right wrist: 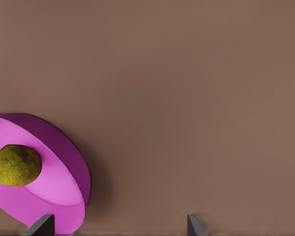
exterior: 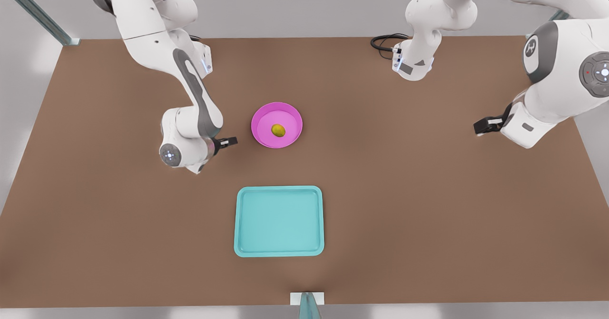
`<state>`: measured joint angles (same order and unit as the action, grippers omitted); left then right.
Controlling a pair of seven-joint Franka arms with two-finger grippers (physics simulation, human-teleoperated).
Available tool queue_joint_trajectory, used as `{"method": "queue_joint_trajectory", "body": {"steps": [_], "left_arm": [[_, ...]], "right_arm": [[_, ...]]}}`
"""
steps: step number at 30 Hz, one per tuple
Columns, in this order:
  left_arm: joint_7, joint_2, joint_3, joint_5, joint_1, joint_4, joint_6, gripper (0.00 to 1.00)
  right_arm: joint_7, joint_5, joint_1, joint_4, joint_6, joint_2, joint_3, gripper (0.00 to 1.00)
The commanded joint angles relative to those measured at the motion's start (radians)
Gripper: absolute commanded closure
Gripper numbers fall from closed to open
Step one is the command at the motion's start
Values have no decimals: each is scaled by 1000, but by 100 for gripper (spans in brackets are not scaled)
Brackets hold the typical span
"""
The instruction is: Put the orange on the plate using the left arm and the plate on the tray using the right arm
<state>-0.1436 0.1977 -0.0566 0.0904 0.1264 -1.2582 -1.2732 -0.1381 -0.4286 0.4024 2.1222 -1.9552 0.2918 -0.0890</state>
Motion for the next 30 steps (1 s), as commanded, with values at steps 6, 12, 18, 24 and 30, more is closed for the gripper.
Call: {"method": "queue_joint_trajectory", "body": {"steps": [6, 12, 18, 24, 30], "left_arm": [[268, -6, -6, 0, 1, 0, 78, 0], [260, -7, -19, -4, 1, 2, 92, 0], [259, -7, -31, -31, 1, 2, 101, 0], [259, -6, -31, -31, 1, 2, 98, 0], [259, -7, -31, -31, 1, 2, 100, 0]], "right_arm": [[-252, -133, 30, 188, -195, -66, 8, 0], [-150, -303, 82, 168, -208, 21, 38, 0], [-155, -303, 82, 140, -205, 72, 66, 0], [-163, -302, 84, 111, -202, 121, 92, 11], [-169, -302, 82, 107, -198, 132, 92, 44]]}}
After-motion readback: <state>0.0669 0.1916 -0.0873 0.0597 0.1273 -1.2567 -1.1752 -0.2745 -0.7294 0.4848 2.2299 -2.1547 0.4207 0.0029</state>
